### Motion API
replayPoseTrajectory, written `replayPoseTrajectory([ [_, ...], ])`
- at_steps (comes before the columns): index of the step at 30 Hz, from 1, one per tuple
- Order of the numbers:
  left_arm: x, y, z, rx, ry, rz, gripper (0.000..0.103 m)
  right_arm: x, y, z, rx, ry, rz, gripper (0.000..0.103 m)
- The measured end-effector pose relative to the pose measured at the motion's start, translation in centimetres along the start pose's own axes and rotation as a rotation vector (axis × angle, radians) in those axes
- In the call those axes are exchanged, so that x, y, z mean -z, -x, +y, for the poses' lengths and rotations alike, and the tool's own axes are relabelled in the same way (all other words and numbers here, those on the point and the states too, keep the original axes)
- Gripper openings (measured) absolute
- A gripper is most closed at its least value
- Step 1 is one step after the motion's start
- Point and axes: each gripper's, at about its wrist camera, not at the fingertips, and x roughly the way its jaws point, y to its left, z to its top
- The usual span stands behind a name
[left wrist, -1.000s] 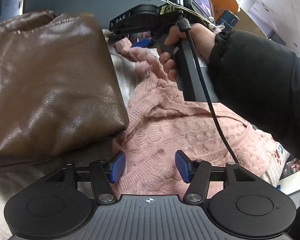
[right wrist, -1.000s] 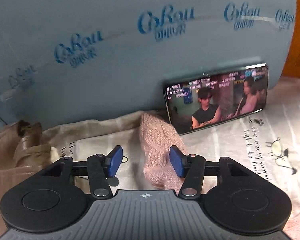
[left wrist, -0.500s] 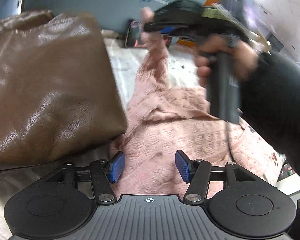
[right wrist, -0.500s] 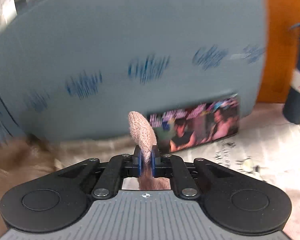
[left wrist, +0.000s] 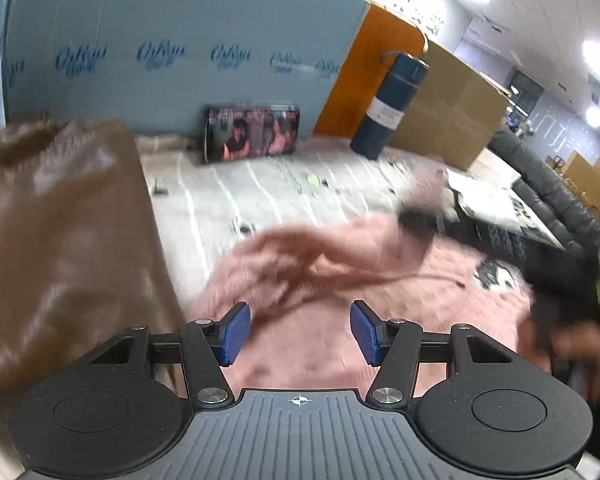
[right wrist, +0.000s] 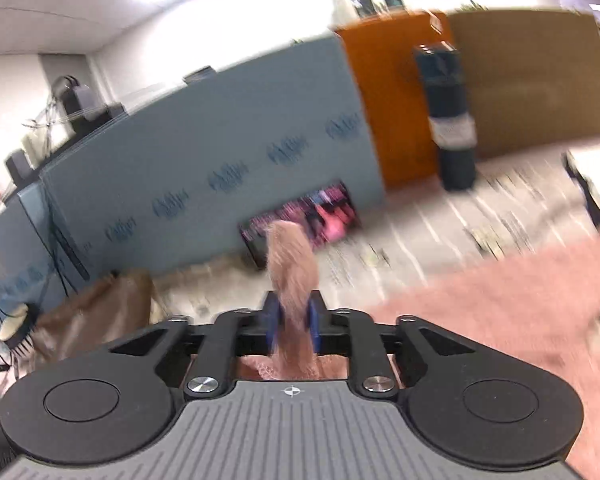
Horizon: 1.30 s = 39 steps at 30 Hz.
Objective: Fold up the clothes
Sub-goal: 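Carry the sleeve across the sweater body with the right gripper and release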
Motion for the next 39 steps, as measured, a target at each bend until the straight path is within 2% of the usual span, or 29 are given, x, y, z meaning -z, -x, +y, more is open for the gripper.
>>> replayPoseTrajectory([
  [1,-0.5,-0.5,-0.3,-0.014,-0.009,-0.012,0.056,0.7,0.3,-0.5,0.009,-0.020,0.015,0.049],
  [3,-1.5,-1.1,-0.9,-0.040,-0.033,-0.041,0.056,1.8,0.9,-1.9,0.012,-0.073,0.061,0.051],
  [4,-2.1,-1.4,-1.2,-0.051,-0.048,-0.059,0.056,2.3,1.1,-2.7,0.013,-0.107,0.090,0.059],
  [5,-2.7,-1.8,-1.4,-0.061,-0.064,-0.078,0.056,2.7,1.3,-3.7,0.016,-0.151,0.116,0.062],
  [7,-3.8,-2.3,-1.4,-0.091,-0.084,-0.116,0.056,3.3,1.6,-5.1,0.001,-0.243,0.140,0.063],
  [10,-5.1,-4.7,-1.5,-0.150,-0.145,-0.097,0.056,3.8,1.3,-6.6,-0.023,-0.320,0.176,0.075],
  [12,-5.0,-6.1,-1.7,-0.162,-0.200,-0.060,0.056,3.8,0.5,-6.7,0.030,-0.307,0.214,0.075],
  [15,-4.4,-7.9,-2.3,-0.170,-0.298,0.007,0.056,4.0,-1.0,-6.8,0.060,-0.293,0.256,0.068],
  [16,-4.1,-8.6,-2.5,-0.194,-0.326,0.041,0.056,4.1,-1.5,-6.8,0.060,-0.283,0.268,0.056],
  [17,-3.9,-9.4,-2.7,-0.225,-0.351,0.074,0.056,4.3,-2.0,-6.6,0.063,-0.250,0.285,0.027],
  [18,-3.5,-10.0,-2.9,-0.255,-0.377,0.100,0.056,4.4,-2.5,-6.2,0.069,-0.209,0.305,0.015],
  [19,-3.1,-10.3,-2.9,-0.278,-0.397,0.111,0.056,4.4,-2.5,-5.9,0.072,-0.170,0.305,0.009],
  [22,-2.7,-10.9,-2.6,-0.323,-0.414,0.128,0.058,4.1,-2.2,-5.0,0.077,-0.059,0.271,0.009],
  [24,-2.7,-11.0,-2.5,-0.331,-0.409,0.129,0.058,3.7,-2.5,-5.2,0.074,-0.054,0.290,0.009],
  [25,-2.8,-10.8,-2.6,-0.329,-0.404,0.127,0.058,3.5,-2.7,-5.4,0.072,-0.058,0.303,0.009],
  [27,-3.1,-10.2,-2.8,-0.302,-0.393,0.101,0.057,2.9,-2.2,-5.6,0.050,-0.079,0.298,0.018],
  [29,-3.5,-8.6,-3.4,-0.276,-0.381,0.037,0.057,2.3,-1.6,-5.8,0.024,-0.102,0.287,0.054],
  [32,-3.9,-7.1,-4.8,-0.226,-0.386,-0.030,0.059,2.0,-2.2,-5.9,0.070,-0.045,0.312,0.055],
  [34,-3.7,-7.5,-5.5,-0.173,-0.402,-0.027,0.064,1.8,-2.7,-6.0,0.108,0.001,0.332,0.054],
  [37,-2.6,-10.1,-6.2,-0.189,-0.473,0.047,0.064,2.2,-4.0,-5.6,0.152,0.112,0.383,0.052],
  [39,-2.0,-11.4,-6.0,-0.195,-0.486,0.102,0.064,2.8,-4.8,-5.3,0.165,0.183,0.404,0.053],
])
